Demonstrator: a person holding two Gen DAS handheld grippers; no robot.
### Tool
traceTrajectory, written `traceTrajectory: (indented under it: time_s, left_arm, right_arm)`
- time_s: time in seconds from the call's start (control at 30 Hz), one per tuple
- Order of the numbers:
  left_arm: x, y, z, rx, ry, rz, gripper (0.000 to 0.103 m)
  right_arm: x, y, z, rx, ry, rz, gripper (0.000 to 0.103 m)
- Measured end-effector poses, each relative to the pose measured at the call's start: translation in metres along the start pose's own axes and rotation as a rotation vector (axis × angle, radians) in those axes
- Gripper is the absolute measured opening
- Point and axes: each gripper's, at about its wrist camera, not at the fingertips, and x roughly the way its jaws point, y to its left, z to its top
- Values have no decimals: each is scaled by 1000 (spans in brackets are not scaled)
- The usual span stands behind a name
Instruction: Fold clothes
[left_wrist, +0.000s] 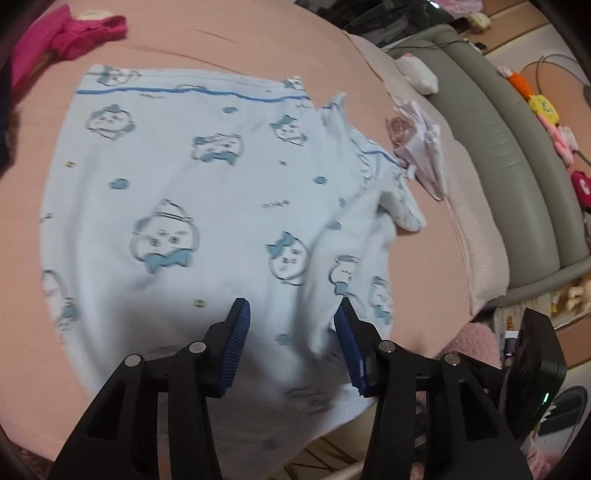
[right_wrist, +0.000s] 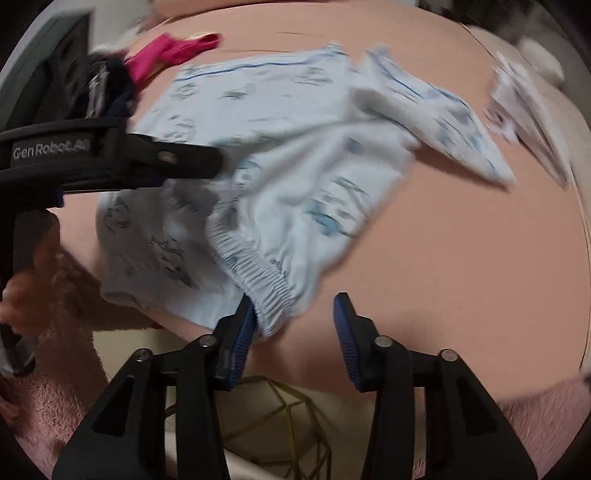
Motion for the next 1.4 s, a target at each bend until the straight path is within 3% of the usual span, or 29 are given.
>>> traceTrajectory:
  time_s: [0.13, 0.27, 0.3, 0.37, 0.57, 0.7, 0.97, 1.1, 1.23, 1.4]
  left_arm:
    - [0, 3, -7, -30, 21, -95, 48]
    - [20, -14, -6, 35, 93, -40, 47]
    - [24, -17, -6, 40, 98, -11, 38]
    - [24, -22, -5, 50, 89, 15, 8]
    - [-28, -32, -2, 78, -38, 7, 7]
    - [-61, -21, -10, 53, -106, 26, 7]
    - [-63, 41, -70, -135, -79, 80, 7]
    - [-42, 54, -81, -167, -4, 101, 7]
    - [-52, 40, -81, -108, -12, 104, 16]
    - [-77, 4, -79, 27, -173, 137, 19]
  right_arm:
    - [-14, -13, -4, 49, -37, 40, 46]
    - [-20, -9, 0, 35, -102, 77, 46]
    - [-20, -7, 2, 37, -108, 73, 46]
    - [-20, -5, 4, 40, -108, 68, 46]
    - [-28, -8, 6, 57, -116, 120, 47]
    - [-34, -13, 20, 109, -138, 207, 48]
    - [-5, 35, 48, -31, -59, 220, 48]
    - [26, 42, 31, -111, 8, 91, 50]
    - [16, 22, 20, -93, 4, 25, 55]
    - [-9, 10, 18, -35, -86, 76, 55]
